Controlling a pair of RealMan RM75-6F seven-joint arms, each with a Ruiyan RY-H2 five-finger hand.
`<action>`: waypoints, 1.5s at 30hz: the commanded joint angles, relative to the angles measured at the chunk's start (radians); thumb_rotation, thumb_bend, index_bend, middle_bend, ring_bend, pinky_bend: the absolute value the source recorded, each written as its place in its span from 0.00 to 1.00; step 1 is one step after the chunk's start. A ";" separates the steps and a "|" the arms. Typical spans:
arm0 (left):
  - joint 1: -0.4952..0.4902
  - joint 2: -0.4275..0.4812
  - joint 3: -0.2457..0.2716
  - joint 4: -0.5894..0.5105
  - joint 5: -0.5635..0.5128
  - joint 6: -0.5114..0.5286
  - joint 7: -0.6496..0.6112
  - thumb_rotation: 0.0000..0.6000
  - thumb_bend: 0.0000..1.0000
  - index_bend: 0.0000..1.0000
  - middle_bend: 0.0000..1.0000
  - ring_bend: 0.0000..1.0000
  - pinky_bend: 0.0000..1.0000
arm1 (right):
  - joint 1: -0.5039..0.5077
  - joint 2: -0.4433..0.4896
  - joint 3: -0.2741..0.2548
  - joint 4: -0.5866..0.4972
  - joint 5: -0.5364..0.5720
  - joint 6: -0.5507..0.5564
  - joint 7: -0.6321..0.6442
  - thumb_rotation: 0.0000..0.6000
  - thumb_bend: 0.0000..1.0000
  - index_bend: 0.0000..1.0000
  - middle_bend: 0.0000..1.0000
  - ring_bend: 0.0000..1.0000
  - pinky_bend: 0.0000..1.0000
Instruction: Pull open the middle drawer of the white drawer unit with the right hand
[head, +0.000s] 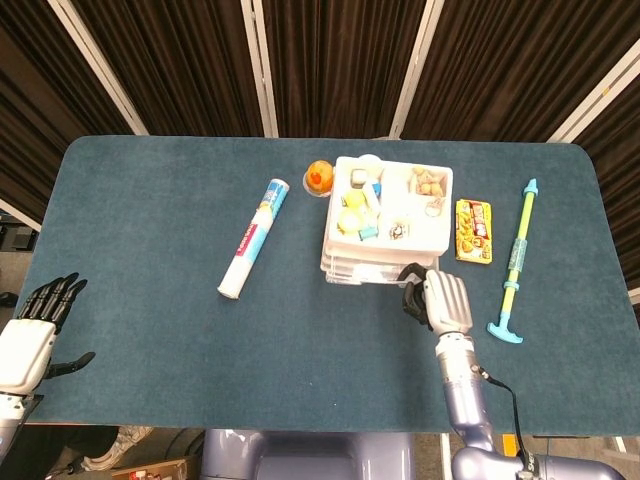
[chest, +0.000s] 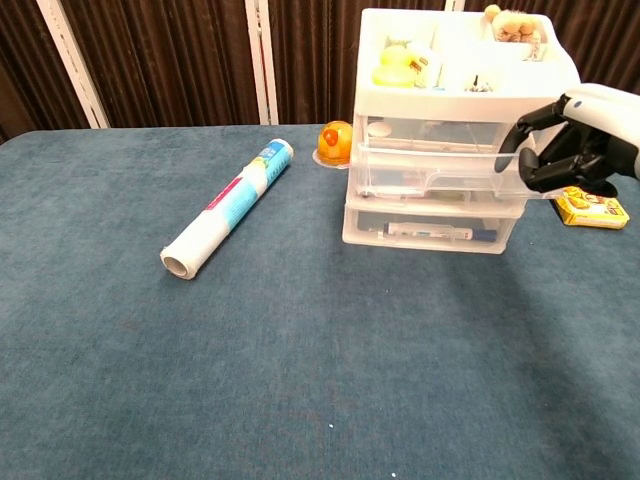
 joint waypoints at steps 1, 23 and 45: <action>0.000 0.000 0.001 -0.002 -0.002 -0.002 0.001 1.00 0.03 0.00 0.00 0.00 0.08 | -0.023 0.011 -0.027 -0.030 -0.039 0.008 0.026 1.00 0.71 0.56 0.88 0.84 0.89; 0.002 0.000 -0.001 -0.006 -0.005 -0.002 0.005 1.00 0.03 0.00 0.00 0.00 0.08 | -0.066 0.032 -0.070 -0.070 -0.100 0.002 0.047 1.00 0.51 0.07 0.81 0.77 0.87; 0.007 0.004 -0.001 -0.008 -0.006 0.004 0.002 1.00 0.03 0.00 0.00 0.00 0.08 | -0.208 0.300 -0.251 -0.105 -0.461 0.126 0.045 1.00 0.28 0.00 0.76 0.72 0.83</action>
